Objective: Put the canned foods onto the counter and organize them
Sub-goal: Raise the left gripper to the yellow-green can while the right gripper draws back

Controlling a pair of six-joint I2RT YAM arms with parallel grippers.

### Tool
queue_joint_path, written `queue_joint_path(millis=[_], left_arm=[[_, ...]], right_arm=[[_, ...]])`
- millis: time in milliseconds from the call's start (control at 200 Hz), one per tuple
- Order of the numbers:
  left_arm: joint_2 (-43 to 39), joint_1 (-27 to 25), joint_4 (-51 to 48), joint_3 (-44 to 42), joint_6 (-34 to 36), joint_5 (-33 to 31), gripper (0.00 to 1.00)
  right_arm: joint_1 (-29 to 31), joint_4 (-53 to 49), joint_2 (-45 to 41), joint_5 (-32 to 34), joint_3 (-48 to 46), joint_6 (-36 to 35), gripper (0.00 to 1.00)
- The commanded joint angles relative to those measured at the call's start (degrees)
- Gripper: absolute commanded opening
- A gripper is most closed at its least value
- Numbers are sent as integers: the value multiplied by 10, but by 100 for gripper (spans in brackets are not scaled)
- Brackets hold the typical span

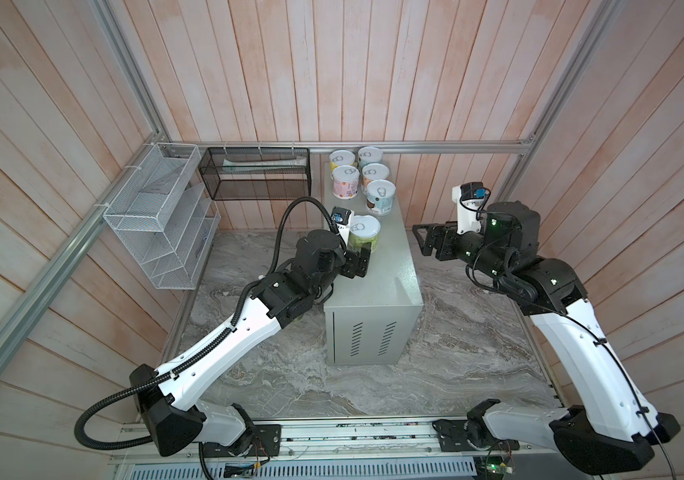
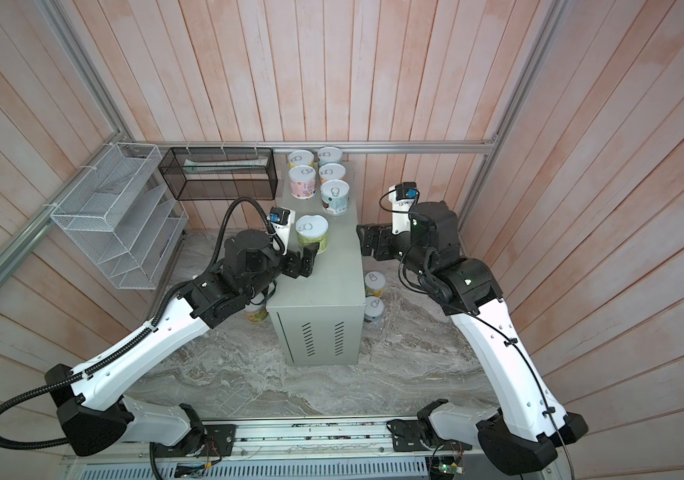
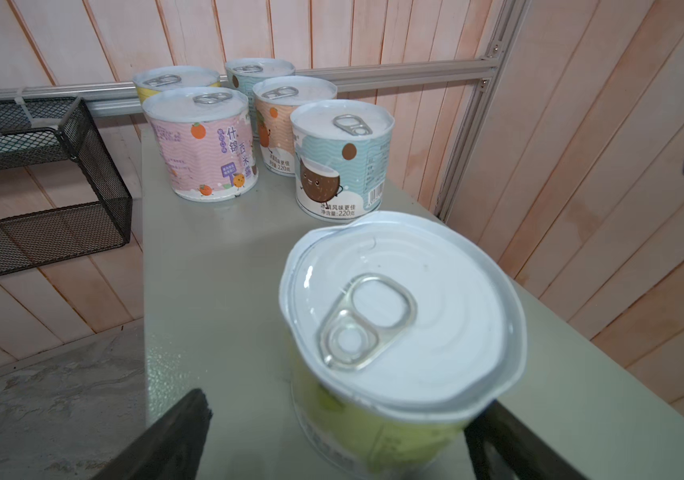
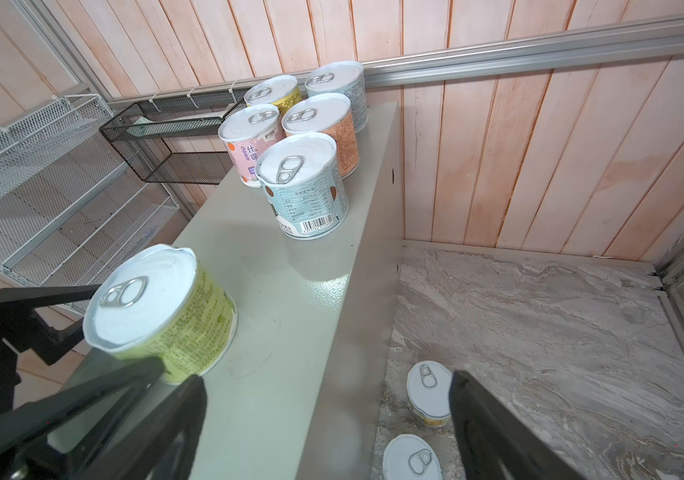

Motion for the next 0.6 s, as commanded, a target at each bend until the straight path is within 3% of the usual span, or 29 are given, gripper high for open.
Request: queue_joint_path(millis=[0, 595], left_arm=[[-1, 18, 34, -12, -9, 7, 96], [63, 63, 46, 21, -15, 24, 96]], right_arm=[[-6, 23, -11, -15, -12, -3, 90], [-41, 64, 1, -64, -57, 8, 89]])
